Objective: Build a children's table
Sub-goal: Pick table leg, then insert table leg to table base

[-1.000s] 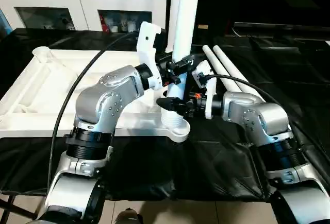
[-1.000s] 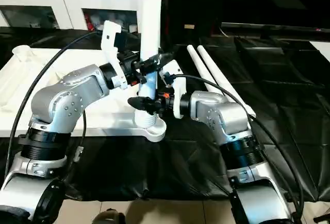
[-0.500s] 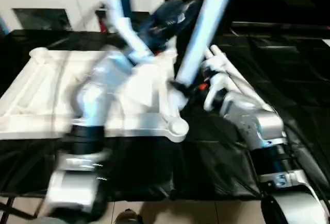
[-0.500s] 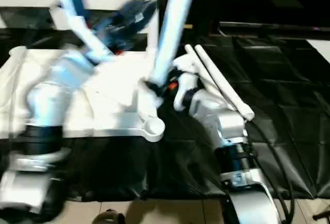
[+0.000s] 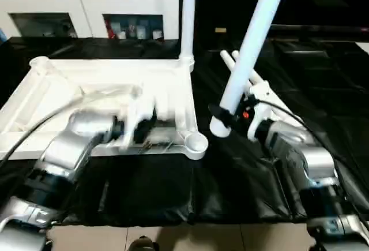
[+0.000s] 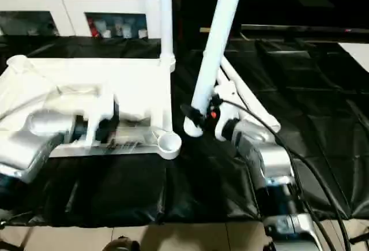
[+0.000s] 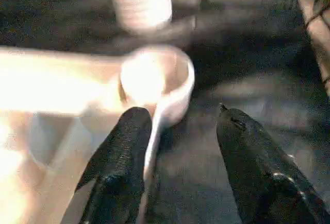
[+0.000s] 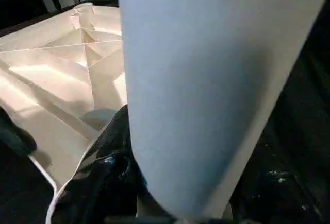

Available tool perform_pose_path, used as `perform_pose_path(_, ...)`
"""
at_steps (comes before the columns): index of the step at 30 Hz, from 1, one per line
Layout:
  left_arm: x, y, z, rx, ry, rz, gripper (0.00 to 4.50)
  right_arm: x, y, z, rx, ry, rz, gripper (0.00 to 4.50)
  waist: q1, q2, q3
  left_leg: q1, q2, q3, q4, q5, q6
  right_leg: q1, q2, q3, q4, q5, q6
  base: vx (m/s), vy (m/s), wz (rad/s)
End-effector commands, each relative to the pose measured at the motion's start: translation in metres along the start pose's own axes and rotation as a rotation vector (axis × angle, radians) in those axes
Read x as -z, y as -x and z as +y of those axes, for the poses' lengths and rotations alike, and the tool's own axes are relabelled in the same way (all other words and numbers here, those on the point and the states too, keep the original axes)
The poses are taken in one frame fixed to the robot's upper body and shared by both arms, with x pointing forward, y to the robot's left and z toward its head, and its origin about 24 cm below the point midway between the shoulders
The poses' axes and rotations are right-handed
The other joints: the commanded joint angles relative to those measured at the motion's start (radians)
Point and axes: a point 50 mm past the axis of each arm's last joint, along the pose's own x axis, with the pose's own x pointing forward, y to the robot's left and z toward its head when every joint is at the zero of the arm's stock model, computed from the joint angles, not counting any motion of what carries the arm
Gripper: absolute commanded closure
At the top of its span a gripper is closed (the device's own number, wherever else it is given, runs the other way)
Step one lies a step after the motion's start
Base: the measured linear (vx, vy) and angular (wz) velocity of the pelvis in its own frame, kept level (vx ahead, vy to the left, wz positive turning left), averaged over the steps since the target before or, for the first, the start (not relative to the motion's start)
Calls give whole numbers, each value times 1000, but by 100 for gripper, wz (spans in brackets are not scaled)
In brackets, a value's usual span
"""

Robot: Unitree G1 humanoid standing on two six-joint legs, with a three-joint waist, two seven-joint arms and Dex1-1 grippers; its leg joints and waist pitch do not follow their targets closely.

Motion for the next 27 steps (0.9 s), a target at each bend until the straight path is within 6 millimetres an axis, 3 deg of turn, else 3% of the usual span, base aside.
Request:
perform_pose_path(1, 4, 2, 4, -18, -40, 50, 237, -9, 1, 2, 14, 30, -32, 261, -8, 21, -75, 37, 13, -6, -84, -378, -86, 38, -42, 36, -79, -269, -153, 0, 0, 0)
perform_pose_path(2, 6, 2, 7, -33, -42, 59, 247, -9, 1, 2, 13, 33, -29, 261, -7, 25, -75, 36, 13, -6, -83, -378, -88, 38, -43, 37, -78, -264, -157, 0, 0, 0)
perform_pose_path(4, 11, 2, 10, -50, -47, 79, 279, -8, 2, 3, 7, 37, -27, 261, -6, 22, -75, 37, 12, -6, -83, -383, -85, 39, -43, 37, -80, -267, -160, 0, 0, 0)
perform_pose_path(13, 19, 5, 21, -50, -70, 87, 339, -5, 1, 8, -24, 60, -16, 261, -4, 15, -74, 36, 13, -6, -83, -377, -76, 40, -47, 38, -80, -273, -172, 0, 0, 0)
perform_pose_path(27, 32, 4, 25, -28, 3, 166, 441, -7, -5, 11, -109, 90, 25, 261, -6, 14, -74, 33, 17, -6, -85, -368, -73, 42, -51, 39, -75, -259, -186, 0, 0, 0)
